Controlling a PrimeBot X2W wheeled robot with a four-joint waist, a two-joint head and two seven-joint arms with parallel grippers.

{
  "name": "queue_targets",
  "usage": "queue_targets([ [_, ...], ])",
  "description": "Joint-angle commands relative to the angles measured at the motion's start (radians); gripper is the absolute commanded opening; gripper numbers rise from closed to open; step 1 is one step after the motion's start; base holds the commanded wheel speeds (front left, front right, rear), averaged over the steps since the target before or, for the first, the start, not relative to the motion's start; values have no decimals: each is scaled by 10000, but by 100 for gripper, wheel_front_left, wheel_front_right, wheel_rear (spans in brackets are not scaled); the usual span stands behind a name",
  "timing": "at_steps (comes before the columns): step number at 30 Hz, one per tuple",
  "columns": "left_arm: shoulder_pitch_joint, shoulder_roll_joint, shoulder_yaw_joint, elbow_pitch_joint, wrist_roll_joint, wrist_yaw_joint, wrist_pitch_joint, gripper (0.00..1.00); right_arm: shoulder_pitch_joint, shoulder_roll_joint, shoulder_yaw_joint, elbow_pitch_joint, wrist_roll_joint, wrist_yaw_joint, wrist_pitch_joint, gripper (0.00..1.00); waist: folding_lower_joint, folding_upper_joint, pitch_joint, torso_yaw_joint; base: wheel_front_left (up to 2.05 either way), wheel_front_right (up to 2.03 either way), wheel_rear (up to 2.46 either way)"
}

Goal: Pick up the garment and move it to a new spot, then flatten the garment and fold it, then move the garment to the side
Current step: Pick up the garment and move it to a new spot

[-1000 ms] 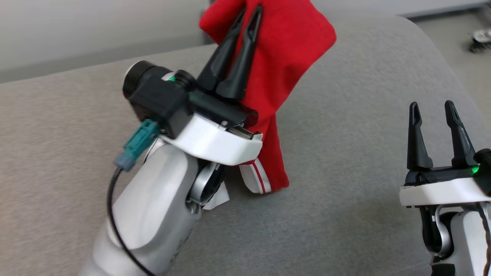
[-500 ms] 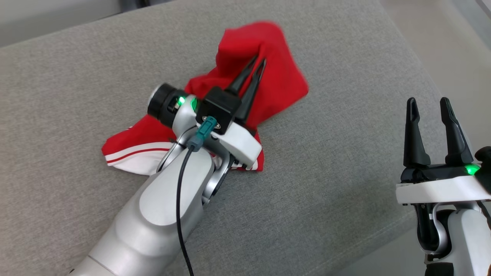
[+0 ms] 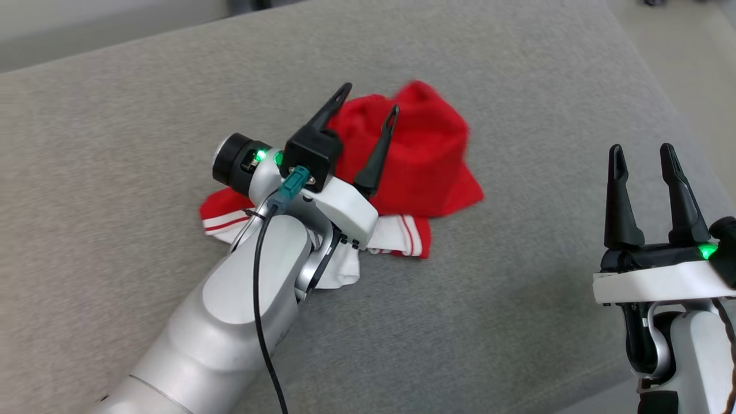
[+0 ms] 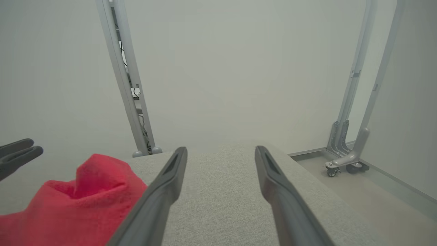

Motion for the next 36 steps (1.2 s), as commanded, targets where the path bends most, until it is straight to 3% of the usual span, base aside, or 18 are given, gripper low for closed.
queue_targets([
  [1, -137, 43, 133, -169, -132, 89, -73, 100, -73, -51, -36, 46, -131, 3, -31, 100, 0, 0, -430, 554, 0, 0, 0],
  [8, 772, 255, 1424, -1798, 83, 442, -83, 100, 29, -72, 232, 14, -672, 5, -31, 100, 0, 0, -1152, 1708, 0, 0, 0],
  [18, 3986, 1023, 3568, -4380, 1184, 802, -87, 100, 407, -485, 663, 332, -830, 3, -31, 100, 0, 0, -2056, 3073, 0, 0, 0],
  [26, 6322, 792, 4835, -5176, 1663, 674, -88, 100, 830, -733, 1256, 604, -699, 3, -31, 100, 0, 0, -2592, 3637, 0, 0, 0],
  [36, 7963, 160, 5859, -5811, 2314, 140, -88, 100, 1419, -546, 1427, 767, -541, 3, -31, 100, 0, 0, -3038, 4017, 0, 0, 0],
])
